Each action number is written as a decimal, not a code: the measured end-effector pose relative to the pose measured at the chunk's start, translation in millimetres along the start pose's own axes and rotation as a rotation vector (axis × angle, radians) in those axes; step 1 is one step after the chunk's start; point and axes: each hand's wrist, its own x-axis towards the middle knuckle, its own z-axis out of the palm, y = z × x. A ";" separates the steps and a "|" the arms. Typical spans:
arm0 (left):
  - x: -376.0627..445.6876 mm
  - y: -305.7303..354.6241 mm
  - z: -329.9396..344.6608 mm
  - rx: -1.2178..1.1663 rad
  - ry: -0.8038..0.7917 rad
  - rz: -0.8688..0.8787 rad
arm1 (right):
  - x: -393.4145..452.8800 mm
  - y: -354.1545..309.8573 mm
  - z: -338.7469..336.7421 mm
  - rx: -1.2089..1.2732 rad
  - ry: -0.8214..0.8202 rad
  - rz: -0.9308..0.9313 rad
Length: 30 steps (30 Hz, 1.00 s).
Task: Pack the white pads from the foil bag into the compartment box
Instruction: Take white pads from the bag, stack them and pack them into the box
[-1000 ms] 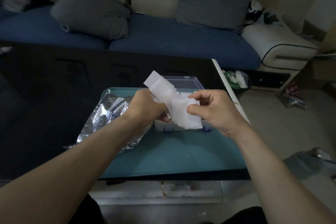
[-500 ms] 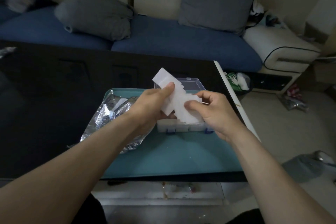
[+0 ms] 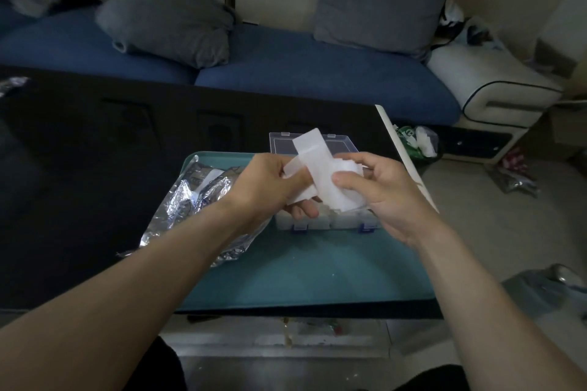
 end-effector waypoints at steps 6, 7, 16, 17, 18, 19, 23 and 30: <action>1.9 -1.3 -3.3 -0.042 -0.101 0.000 | -3.1 -1.5 9.0 0.048 -0.033 0.068; 2.3 -1.5 -3.2 -0.101 -0.118 -0.024 | -2.9 -1.5 9.5 0.064 -0.012 0.072; 6.5 -4.9 -0.1 -0.263 0.165 -0.018 | -2.6 -14.2 5.8 0.433 0.130 0.148; 7.2 -4.9 1.1 -0.297 0.239 -0.008 | -3.2 -15.5 6.0 0.458 0.093 0.170; 8.8 -5.6 2.6 -0.330 0.307 -0.001 | -3.9 -16.1 8.6 0.470 0.051 0.196; 10.0 -6.2 4.1 -0.351 0.368 0.003 | -4.8 -15.3 12.8 0.474 0.007 0.229; 13.8 -7.4 12.5 -0.287 0.486 0.028 | -8.0 -8.9 44.2 0.476 -0.060 0.330; 11.2 -1.2 17.3 -0.258 0.361 0.003 | -3.5 -1.3 53.7 0.476 0.094 0.319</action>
